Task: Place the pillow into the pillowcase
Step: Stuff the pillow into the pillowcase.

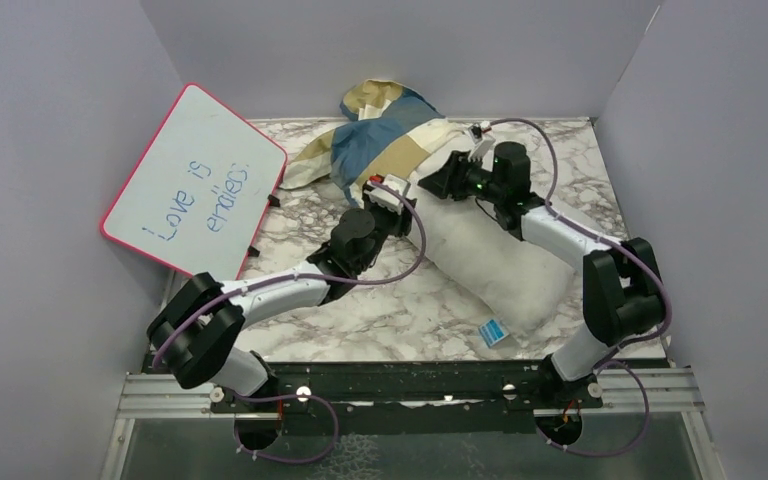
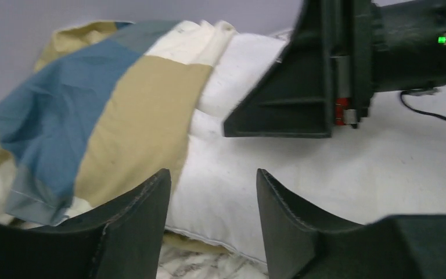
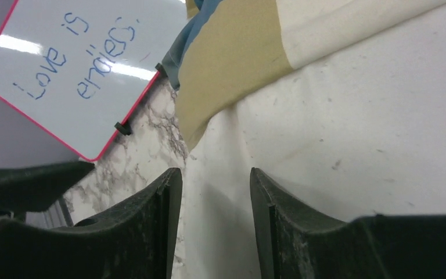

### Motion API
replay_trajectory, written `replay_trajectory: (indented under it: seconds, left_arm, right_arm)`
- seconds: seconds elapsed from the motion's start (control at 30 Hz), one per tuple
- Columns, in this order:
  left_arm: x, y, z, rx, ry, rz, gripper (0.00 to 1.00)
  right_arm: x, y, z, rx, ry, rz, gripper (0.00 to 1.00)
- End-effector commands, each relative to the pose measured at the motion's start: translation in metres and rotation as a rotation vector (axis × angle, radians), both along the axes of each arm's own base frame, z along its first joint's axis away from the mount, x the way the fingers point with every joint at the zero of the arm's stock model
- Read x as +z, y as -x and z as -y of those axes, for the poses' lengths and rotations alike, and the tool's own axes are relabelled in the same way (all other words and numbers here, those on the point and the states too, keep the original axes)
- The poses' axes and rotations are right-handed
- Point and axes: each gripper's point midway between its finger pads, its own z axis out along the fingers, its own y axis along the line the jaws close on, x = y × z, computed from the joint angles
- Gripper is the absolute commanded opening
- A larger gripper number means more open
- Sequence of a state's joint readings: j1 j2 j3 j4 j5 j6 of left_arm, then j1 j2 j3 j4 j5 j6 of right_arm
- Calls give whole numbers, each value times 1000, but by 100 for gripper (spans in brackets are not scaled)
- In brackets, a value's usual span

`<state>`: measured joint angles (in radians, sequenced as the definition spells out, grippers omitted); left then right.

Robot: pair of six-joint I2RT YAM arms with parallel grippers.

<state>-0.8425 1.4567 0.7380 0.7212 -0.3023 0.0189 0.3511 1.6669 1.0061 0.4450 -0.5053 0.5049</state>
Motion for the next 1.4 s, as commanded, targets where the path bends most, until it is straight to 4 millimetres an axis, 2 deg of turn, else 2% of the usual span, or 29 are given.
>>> replay_trajectory:
  seconds: [0.0, 0.13, 0.27, 0.4, 0.5, 0.6, 0.67, 0.77, 0.9, 0.97, 1.17, 1.37]
  left_arm:
    - [18, -27, -29, 154, -108, 11, 61]
    - [29, -54, -26, 152, -126, 17, 69]
    - [30, -82, -12, 121, -177, 9, 73]
    - [33, -107, 10, 83, -226, 18, 77]
    - [29, -122, 25, 57, -257, 2, 79]
    - [24, -130, 37, 24, -279, -14, 79]
    - [21, -129, 43, -8, -282, -15, 80]
    - [12, -129, 46, -29, -296, -23, 80]
    - [-2, -138, 45, -7, -358, -67, 79]
    - [-7, -140, 43, 6, -375, -68, 78]
    - [-6, -146, 27, 76, -442, -13, 78]
    - [-27, -150, 24, 73, -537, -34, 79]
  right_arm:
    - [5, 7, 41, -17, 163, -55, 55]
    - [27, -9, 75, -79, 214, -18, 69]
    - [28, -35, 105, -126, 221, -40, 76]
    - [20, -65, 119, -133, 216, -56, 80]
    - [-1, -83, 114, -73, 215, -63, 81]
    - [-38, -93, 105, 17, 219, -120, 78]
    - [-60, -84, 95, 85, 190, -161, 69]
    - [-78, -58, 74, 151, 159, -179, 48]
    - [-74, -22, 46, 226, 100, -128, 18]
    - [-62, -10, 39, 248, 36, -111, 9]
    - [-53, 2, 35, 241, 40, -92, 5]
    - [-58, 7, 33, 234, 30, -109, 4]
